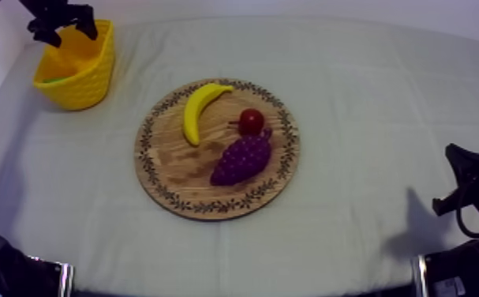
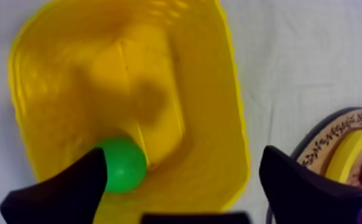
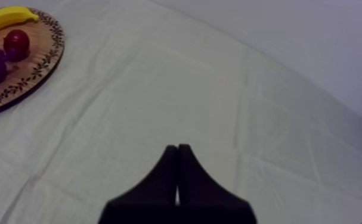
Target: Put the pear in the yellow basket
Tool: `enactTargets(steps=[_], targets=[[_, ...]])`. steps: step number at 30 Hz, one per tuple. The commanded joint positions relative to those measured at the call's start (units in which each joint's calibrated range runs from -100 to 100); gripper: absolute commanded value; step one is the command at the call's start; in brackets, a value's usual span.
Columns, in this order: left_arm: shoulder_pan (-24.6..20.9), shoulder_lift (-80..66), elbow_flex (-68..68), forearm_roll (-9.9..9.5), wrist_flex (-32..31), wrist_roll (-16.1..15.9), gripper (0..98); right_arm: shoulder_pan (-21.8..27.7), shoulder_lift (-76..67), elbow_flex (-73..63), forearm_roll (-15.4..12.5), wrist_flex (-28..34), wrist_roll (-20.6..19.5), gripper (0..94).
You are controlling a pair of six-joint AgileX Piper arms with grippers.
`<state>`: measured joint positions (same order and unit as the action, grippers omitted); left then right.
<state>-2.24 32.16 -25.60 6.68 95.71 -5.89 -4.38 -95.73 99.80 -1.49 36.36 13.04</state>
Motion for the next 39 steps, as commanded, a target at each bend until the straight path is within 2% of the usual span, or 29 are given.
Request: enactTargets(steps=[1,14,19,29,39], targets=[[-0.17,-4.68,4.14,-0.20,-0.04,0.14,94.0,0.02,-0.03,-0.02,0.00,0.02,-0.02,0.4],[-1.95,-20.15,18.66,-1.33,-0.56,-0.45,78.3,0.02,-0.03,-0.02,0.00,0.02,-0.02,0.4],[-2.39,-26.54,24.39,-1.00,-2.35,-1.63,75.4,0.02,-0.03,-0.02,0.00,0.02,-0.02,0.4],[-2.81,-39.60,35.95,-0.75,-5.57,-1.46,65.5,0.02,-0.03,-0.02,0.00,0.02,-0.02,0.4],[-3.14,-53.89,48.70,0.08,-13.74,-2.84,54.1,0.02,-0.03,-0.02,0.00,0.02,-0.02,0.4]])
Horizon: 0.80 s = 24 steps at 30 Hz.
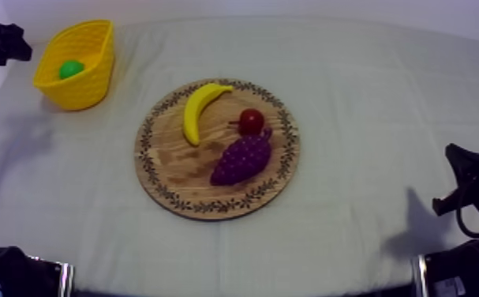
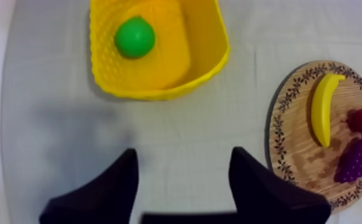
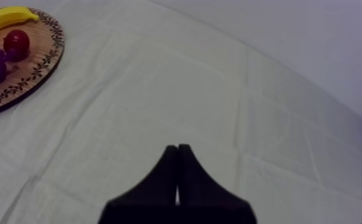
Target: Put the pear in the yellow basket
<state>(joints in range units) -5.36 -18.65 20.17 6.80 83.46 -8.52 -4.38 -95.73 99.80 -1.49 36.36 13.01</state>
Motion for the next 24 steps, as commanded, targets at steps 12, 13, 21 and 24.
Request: enactTargets(steps=[12,13,21,24], targets=[[-0.94,-23.53,20.77,0.25,-12.89,-3.02,43.0,0.02,-0.03,-0.02,0.00,0.02,0.00,0.4],[-0.97,-25.29,22.38,0.36,-13.75,-3.07,42.4,0.02,-0.03,-0.02,0.00,0.02,0.00,0.4],[-1.14,-39.15,34.79,0.85,-20.48,-2.39,35.4,0.02,-0.03,-0.02,0.00,0.02,0.00,0.4],[-1.08,-44.35,39.95,1.22,-23.87,-2.11,31.3,0.02,-0.03,-0.02,0.00,0.02,0.00,0.4]])
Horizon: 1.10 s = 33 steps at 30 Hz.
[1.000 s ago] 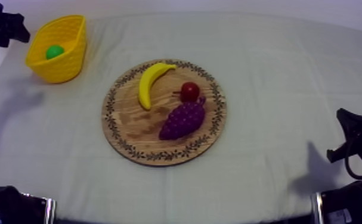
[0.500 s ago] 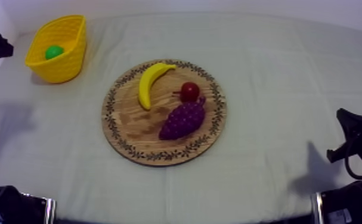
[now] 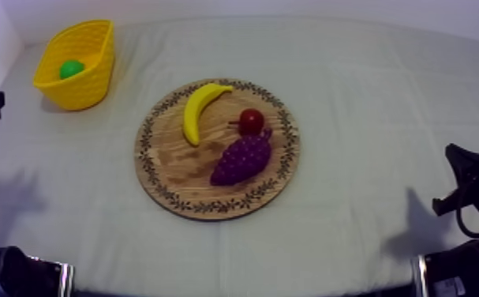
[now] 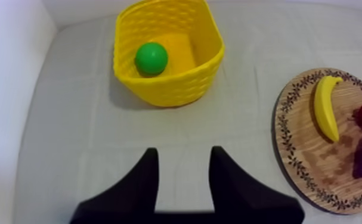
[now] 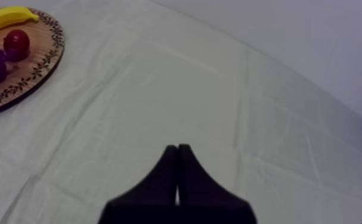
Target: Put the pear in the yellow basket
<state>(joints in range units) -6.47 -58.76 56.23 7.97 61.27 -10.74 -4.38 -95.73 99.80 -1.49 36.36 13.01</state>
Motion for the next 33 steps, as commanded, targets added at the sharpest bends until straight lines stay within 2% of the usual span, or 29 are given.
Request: enactTargets(steps=[1,7,20,25,29,31,33], targets=[[0.04,-6.01,5.67,0.14,-2.83,0.31,29.5,0.02,-0.03,-0.02,0.00,0.02,0.00,0.4],[0.28,-15.44,14.66,0.33,-7.69,1.50,21.6,0.02,-0.03,-0.02,0.00,0.02,0.00,0.4],[-0.23,-32.89,29.99,0.34,-12.94,4.86,2.5,0.02,-0.03,-0.02,0.00,0.02,0.00,0.4],[-0.33,-36.68,33.83,0.57,-15.57,4.50,0.4,0.02,-0.03,-0.02,0.00,0.02,0.00,0.4],[0.12,-38.93,37.53,2.10,-20.08,2.61,0.1,0.02,-0.03,-0.02,0.00,0.02,0.00,0.4],[0.35,-39.89,38.98,1.64,-21.50,2.76,0.1,0.02,-0.03,-0.02,0.00,0.02,0.00,0.4],[0.50,-40.49,39.83,0.40,-22.19,3.68,0.0,0.02,-0.03,-0.02,0.00,0.02,0.00,0.4]])
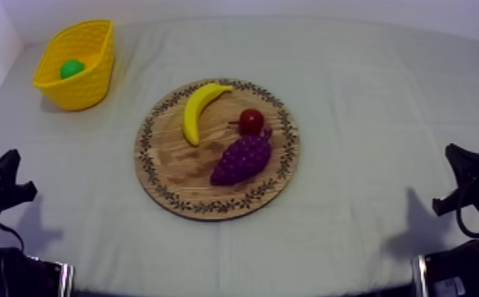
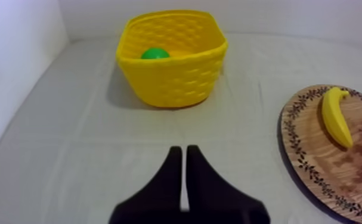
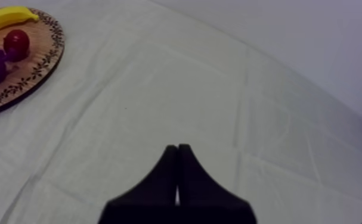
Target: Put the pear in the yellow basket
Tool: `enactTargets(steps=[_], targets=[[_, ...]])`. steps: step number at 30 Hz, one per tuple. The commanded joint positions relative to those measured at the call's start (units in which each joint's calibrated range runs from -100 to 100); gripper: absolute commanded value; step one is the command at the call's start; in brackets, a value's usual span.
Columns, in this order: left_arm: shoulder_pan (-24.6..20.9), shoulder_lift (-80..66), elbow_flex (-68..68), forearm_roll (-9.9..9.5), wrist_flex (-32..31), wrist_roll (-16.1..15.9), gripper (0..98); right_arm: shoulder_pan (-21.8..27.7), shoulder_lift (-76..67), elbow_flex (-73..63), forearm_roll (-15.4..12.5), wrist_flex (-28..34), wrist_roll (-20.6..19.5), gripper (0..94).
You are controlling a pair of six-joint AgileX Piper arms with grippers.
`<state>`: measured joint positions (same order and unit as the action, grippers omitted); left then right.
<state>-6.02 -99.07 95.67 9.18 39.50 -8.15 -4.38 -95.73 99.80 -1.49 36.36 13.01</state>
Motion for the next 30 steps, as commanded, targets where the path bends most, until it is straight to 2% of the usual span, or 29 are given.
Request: enactTargets(steps=[1,7,10,14,19,30], targets=[[0.07,-0.35,0.60,-1.52,-0.60,1.72,0.0,0.02,-0.03,-0.02,0.00,0.02,0.00,0.4],[0.05,-0.71,0.96,-7.29,1.33,10.14,0.0,0.02,-0.03,-0.02,0.00,0.02,0.00,0.4],[0.05,-0.74,1.05,-8.45,1.76,13.59,0.0,0.02,-0.03,-0.02,0.00,0.02,0.00,0.4],[0.05,-0.75,1.96,-9.65,-0.55,15.84,0.0,0.02,-0.03,-0.02,0.00,0.02,0.00,0.4],[0.04,-0.75,3.74,-10.94,-6.07,16.30,0.0,0.02,-0.03,-0.02,0.00,0.02,0.00,0.4],[0.04,-0.75,4.10,-11.20,-7.22,16.90,0.0,0.02,-0.03,-0.02,0.00,0.02,0.03,0.4]])
